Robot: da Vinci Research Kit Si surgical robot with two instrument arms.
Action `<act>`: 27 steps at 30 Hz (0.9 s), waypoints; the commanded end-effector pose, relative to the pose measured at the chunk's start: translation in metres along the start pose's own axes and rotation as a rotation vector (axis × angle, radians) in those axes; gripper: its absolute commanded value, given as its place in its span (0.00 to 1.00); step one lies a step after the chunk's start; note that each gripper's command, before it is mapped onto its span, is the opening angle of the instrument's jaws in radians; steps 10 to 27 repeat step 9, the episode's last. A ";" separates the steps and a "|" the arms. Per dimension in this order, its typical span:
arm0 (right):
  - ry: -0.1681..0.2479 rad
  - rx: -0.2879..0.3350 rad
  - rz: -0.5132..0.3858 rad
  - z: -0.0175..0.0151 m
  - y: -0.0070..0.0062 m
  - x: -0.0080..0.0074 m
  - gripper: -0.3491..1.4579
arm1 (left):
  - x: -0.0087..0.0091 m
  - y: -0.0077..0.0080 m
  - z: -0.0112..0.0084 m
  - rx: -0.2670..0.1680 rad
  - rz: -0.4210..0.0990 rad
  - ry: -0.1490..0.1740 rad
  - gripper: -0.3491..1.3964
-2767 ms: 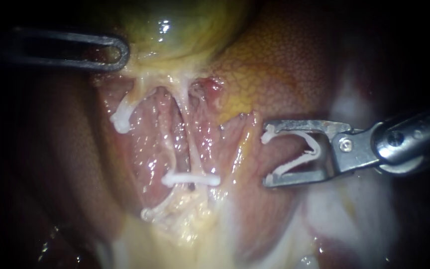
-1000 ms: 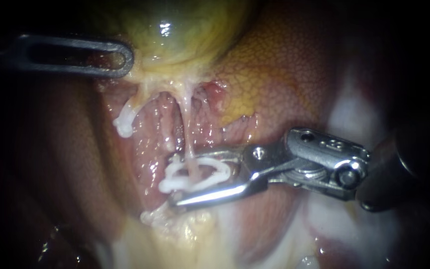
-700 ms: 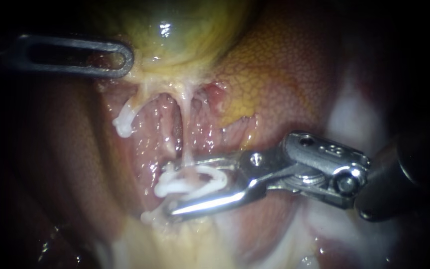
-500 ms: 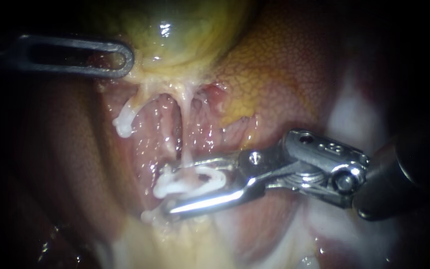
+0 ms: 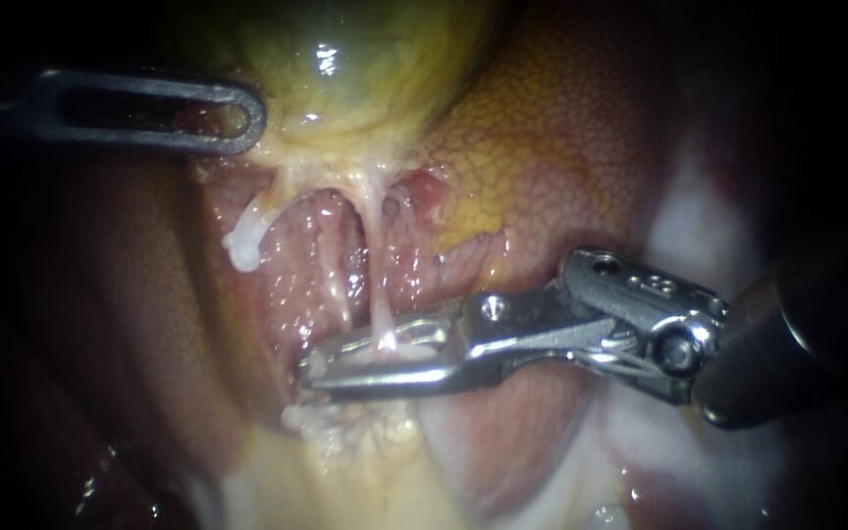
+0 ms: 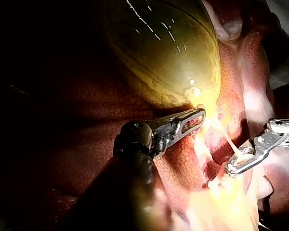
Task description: Clipping second clip right tube
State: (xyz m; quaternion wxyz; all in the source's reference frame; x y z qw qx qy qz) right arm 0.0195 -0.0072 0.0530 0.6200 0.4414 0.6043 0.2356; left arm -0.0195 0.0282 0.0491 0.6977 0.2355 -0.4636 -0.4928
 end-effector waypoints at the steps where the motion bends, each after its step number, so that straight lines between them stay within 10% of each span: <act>1: -0.001 0.000 -0.001 0.0000 0.0001 -0.0001 0.00 | 0.0000 0.0000 0.0000 0.000 0.000 0.000 0.00; 27: -0.002 0.000 -0.003 -0.0001 0.0004 -0.0004 0.00 | 0.0000 0.0000 0.0000 0.000 0.000 0.000 0.00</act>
